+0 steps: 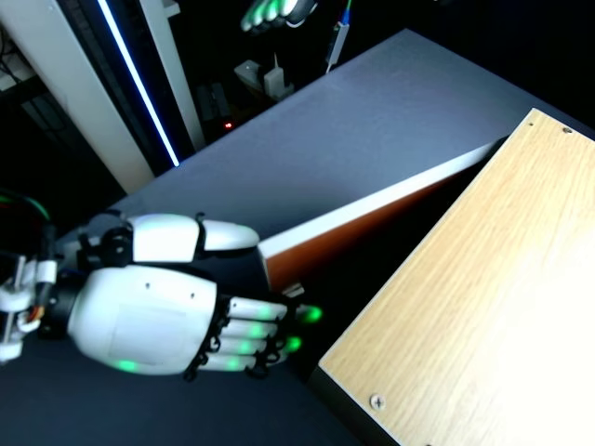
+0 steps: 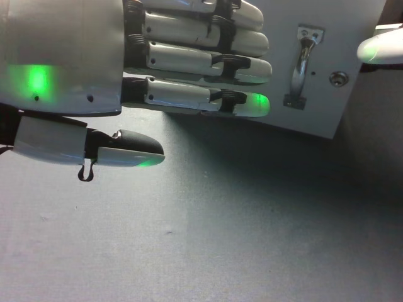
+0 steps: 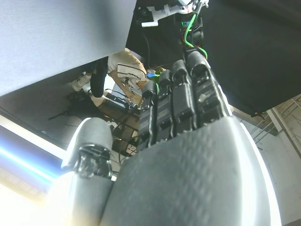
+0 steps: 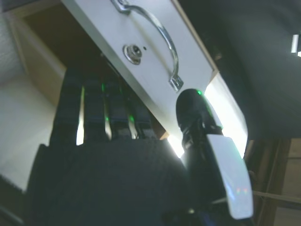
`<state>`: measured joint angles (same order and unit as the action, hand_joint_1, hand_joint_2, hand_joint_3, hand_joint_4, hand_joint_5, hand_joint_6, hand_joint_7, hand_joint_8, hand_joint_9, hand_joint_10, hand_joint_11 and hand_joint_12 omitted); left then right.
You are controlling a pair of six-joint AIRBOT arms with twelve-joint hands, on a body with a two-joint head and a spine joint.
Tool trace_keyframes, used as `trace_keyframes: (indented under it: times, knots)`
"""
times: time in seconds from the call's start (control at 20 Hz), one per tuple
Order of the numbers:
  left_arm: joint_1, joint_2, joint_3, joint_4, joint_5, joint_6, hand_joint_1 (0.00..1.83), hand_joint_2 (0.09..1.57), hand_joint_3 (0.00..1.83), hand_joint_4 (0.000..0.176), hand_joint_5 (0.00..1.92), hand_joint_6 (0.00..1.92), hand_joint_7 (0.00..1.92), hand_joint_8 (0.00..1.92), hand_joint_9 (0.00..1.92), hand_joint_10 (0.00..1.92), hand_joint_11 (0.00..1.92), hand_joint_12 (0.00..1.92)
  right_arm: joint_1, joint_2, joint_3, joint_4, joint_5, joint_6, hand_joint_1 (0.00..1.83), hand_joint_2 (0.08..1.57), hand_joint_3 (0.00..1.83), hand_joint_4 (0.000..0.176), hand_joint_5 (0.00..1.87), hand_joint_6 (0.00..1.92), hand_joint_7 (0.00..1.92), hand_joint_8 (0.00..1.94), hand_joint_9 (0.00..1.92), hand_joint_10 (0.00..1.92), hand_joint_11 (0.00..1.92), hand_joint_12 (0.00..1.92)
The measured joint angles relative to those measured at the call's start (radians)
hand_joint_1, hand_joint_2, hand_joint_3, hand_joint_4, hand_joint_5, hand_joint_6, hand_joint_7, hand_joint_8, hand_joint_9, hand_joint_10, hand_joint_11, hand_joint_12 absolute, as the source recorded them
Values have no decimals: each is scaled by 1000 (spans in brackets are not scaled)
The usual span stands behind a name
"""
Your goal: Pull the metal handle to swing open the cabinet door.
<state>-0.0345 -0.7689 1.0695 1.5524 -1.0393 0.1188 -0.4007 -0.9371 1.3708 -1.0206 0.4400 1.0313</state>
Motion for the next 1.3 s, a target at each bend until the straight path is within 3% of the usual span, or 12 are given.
trace_keyframes:
  times: [0.5,0.65,1.0,1.3]
  knots:
    - [0,0,0,0,0,0,0,1571,97,0,168,3,170,2,142,1,0,372,-29,5,-13,-29,100,-1,0,1571,54,0,66,1,77,2,55,2,0,211]
    - [0,0,0,0,0,0,0,1571,83,0,168,1,169,1,140,0,0,354,-29,0,-13,-26,143,-5,0,1571,60,0,99,7,103,5,78,5,0,292]
    - [0,0,0,0,0,0,0,1571,93,0,161,0,166,0,144,0,0,383,-43,-13,-17,-36,252,-174,0,1571,49,0,89,0,86,1,63,0,0,248]
    - [0,0,0,0,0,0,0,1571,95,0,161,0,163,1,138,0,0,367,-48,-27,-23,-46,320,-204,0,1571,36,0,94,3,91,2,65,3,0,235]
